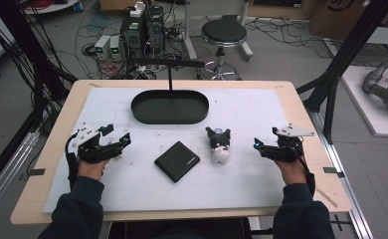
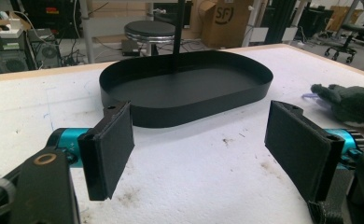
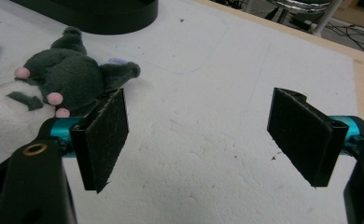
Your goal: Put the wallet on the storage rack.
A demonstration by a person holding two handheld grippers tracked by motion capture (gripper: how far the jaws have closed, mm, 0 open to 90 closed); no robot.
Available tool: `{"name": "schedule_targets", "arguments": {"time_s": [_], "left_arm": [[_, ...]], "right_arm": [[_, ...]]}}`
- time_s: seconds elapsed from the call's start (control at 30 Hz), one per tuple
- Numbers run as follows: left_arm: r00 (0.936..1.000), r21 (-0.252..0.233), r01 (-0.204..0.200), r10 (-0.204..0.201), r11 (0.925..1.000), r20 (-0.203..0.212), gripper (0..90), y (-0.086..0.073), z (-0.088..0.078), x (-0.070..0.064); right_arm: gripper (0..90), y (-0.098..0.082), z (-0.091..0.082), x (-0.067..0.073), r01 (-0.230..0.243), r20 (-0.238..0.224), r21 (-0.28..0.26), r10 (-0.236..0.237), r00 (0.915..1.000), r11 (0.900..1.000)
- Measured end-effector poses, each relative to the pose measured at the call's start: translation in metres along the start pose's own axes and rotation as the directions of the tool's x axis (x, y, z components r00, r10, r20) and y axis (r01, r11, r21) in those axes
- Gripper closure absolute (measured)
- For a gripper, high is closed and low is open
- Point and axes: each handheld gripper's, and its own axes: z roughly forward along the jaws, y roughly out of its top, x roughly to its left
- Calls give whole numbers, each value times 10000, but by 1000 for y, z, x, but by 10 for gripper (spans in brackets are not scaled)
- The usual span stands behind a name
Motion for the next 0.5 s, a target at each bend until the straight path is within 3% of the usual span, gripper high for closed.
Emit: {"name": "schedule_targets", "arguments": {"time_s": [0.37,0.5], "left_arm": [[9993,-7,295,-295,9996,-207,242,0,4,4],[9998,48,201,-201,9998,-34,255,0,6,1]], "right_arm": [[209,-6,-3,-2,-122,-76,-75,122,9999,9999],[209,-8,-8,-1,-7,-15,-37,6,10000,10000]]}}
